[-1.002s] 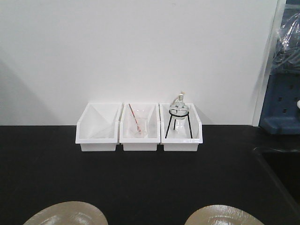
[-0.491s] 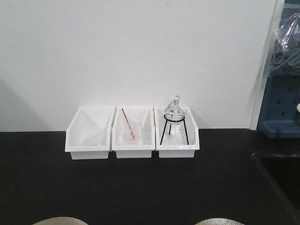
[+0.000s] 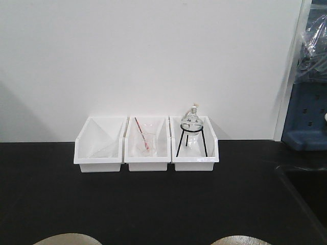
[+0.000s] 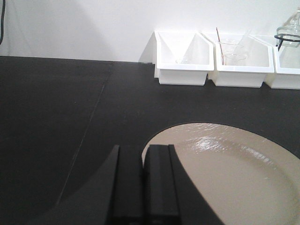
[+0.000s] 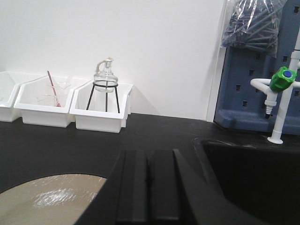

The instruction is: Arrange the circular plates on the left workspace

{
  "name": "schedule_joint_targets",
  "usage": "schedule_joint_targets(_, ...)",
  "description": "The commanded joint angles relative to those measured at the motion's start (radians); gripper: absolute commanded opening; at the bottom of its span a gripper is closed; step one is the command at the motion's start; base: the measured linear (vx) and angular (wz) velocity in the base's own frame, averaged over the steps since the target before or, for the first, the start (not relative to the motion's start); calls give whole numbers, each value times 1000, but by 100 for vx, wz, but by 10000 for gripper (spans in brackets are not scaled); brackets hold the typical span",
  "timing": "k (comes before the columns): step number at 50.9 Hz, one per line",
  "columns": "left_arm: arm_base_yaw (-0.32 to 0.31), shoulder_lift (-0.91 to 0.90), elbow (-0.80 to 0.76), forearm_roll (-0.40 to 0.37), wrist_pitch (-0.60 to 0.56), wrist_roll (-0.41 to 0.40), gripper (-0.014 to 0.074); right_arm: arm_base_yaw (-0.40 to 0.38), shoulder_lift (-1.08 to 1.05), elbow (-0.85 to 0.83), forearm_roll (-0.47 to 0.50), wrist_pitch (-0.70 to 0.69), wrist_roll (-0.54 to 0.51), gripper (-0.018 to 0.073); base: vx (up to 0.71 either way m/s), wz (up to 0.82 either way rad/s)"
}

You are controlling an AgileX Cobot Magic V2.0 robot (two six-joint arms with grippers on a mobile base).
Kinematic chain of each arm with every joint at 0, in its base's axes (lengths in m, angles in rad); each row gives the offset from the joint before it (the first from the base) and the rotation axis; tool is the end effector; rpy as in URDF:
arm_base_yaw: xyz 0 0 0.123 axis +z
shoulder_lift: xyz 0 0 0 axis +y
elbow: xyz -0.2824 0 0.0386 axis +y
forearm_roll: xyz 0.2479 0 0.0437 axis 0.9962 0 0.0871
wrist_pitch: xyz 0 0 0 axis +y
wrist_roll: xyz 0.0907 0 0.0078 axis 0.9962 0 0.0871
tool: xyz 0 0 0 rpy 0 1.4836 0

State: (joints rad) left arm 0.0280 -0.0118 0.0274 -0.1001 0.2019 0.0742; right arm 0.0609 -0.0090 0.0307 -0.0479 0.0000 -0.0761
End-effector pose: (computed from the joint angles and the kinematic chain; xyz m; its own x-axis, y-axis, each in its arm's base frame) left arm 0.0560 -0.0003 0.1862 -0.1287 -0.0275 -0.9913 -0.0112 0.9996 -0.0263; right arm 0.0568 0.0035 0.2032 0.0724 -0.1195 -0.9902 -0.0523 0.9910 -0.1234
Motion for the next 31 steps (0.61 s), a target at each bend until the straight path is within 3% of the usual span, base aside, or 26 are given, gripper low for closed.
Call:
schedule_joint_targets(1, -4, -16, 19, 1, -82, -9, 0, -1, -14, 20, -1, -75, -4, -4, -1, 3)
schedule_joint_targets(31, -4, -16, 19, 1, -82, -9, 0, -1, -14, 20, -1, -75, -4, -4, -3, 1)
